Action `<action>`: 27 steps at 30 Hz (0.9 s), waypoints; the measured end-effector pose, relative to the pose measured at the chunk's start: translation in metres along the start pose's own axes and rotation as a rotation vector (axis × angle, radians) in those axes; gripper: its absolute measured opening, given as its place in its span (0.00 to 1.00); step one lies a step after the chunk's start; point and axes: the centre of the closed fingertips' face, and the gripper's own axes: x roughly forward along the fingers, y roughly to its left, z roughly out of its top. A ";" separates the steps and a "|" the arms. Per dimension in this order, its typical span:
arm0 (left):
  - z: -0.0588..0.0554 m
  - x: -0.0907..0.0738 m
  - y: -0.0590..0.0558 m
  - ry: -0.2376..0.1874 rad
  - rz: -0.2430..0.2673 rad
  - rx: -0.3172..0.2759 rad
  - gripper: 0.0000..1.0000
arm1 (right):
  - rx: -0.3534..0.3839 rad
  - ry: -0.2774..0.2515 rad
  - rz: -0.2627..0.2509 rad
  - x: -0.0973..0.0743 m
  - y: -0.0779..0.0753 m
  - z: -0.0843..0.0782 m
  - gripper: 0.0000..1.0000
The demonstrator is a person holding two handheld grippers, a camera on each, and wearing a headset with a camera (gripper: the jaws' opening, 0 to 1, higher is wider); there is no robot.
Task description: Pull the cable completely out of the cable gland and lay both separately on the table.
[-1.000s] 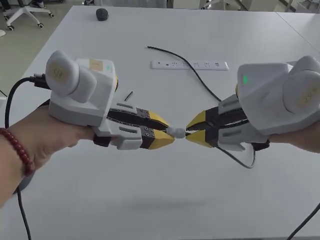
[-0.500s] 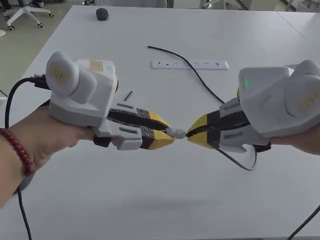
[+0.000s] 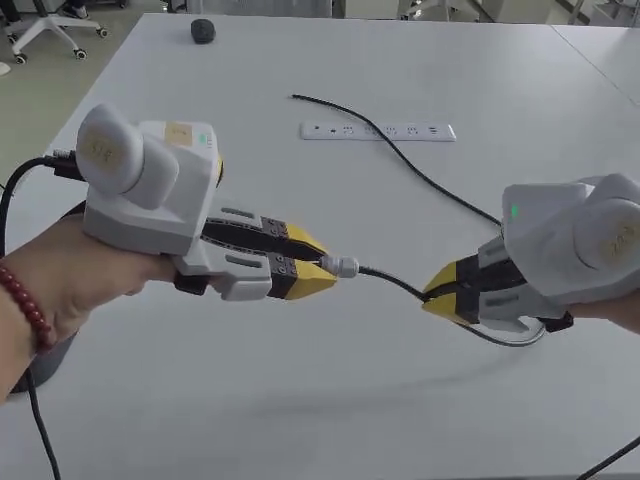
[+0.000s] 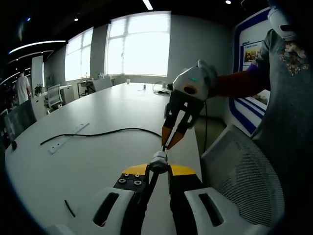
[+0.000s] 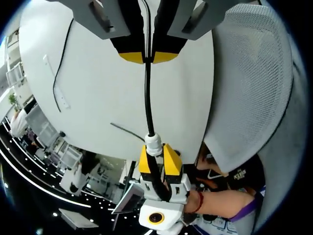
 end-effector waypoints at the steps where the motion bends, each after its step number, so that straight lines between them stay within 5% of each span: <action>1: 0.001 -0.001 0.000 -0.002 0.002 -0.001 0.16 | 0.002 0.007 -0.001 0.001 -0.001 -0.004 0.00; 14: 0.005 -0.011 0.002 -0.005 0.017 0.003 0.16 | 0.095 0.103 0.002 0.014 -0.003 -0.056 0.00; 27: 0.007 -0.007 -0.002 -0.017 0.014 -0.007 0.16 | 0.136 0.123 -0.001 0.018 -0.002 -0.067 0.00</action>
